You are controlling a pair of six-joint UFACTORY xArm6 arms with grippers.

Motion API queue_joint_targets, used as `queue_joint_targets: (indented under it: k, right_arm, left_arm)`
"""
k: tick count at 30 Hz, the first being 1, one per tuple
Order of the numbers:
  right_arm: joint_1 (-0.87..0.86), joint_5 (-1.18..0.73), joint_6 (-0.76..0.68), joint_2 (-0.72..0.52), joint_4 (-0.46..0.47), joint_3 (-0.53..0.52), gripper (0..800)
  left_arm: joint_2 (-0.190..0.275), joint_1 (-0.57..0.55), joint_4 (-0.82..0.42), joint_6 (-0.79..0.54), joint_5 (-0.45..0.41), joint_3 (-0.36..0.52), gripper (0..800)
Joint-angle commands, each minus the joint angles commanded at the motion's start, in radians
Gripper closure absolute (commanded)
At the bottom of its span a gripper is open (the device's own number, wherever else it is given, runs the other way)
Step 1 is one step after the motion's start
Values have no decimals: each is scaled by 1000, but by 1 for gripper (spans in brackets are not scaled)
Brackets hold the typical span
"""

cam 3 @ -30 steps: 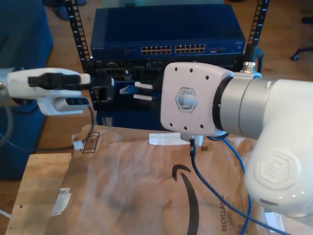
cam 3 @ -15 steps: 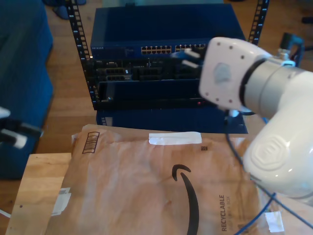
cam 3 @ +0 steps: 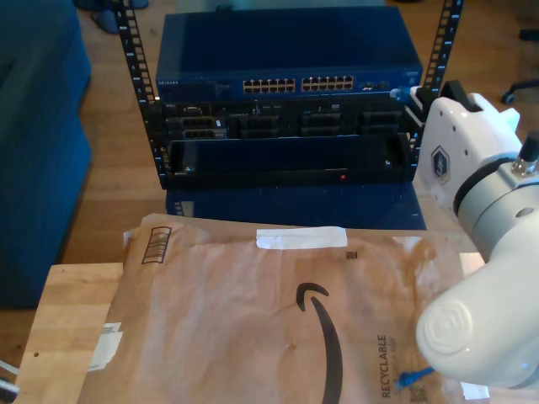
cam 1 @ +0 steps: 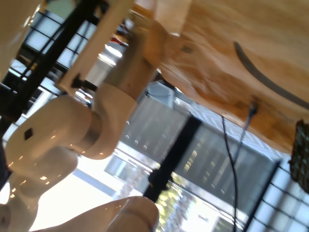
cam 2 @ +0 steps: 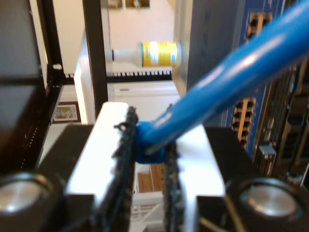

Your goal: Grab the cable and plug it in

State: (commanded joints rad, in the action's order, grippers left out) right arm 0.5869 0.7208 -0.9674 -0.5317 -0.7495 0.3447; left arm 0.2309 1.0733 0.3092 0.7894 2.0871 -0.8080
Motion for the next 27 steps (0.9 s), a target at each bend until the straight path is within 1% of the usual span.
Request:
queue_joint_targets:
  k: [2, 3, 6, 8, 9, 10, 12, 14, 17, 21, 23, 27]
  right_arm:
    - [-2, 17, 5, 15, -3, 0, 798]
    - [0, 20, 5, 15, -9, 0, 798]
    - [-2, 23, 5, 23, -20, 2, 798]
    - [0, 23, 5, 23, -21, 6, 798]
    - [0, 23, 5, 23, -21, 6, 798]
    - [0, 23, 5, 23, -21, 8, 798]
    - [0, 23, 5, 26, -21, 9, 798]
    - [0, 23, 5, 38, -35, 9, 798]
    - [0, 51, 5, 55, -46, 14, 798]
    - [0, 61, 5, 57, -46, 11, 798]
    - [0, 61, 5, 57, -49, 8, 798]
    - [0, 61, 5, 58, -49, 6, 798]
  left_arm:
    - [23, 55, -37, -51, -5, 29, 2]
    - [43, 80, -68, -69, -12, 51, 2]
    - [132, 120, -157, -167, -68, 144, 1]
    - [207, 150, -195, -218, -101, 196, 1]
    - [236, 166, -213, -238, -124, 216, 1]
    - [253, 176, -236, -267, -155, 229, 1]
    - [256, 204, -273, -331, -207, 242, 1]
    - [256, 258, -278, -384, -239, 258, 1]
    - [253, 304, -305, -451, -336, 308, 1]
    - [253, 353, -387, -474, -450, 394, 1]
    - [253, 373, -400, -483, -520, 427, 1]
    - [256, 459, -405, -557, -589, 459, 1]
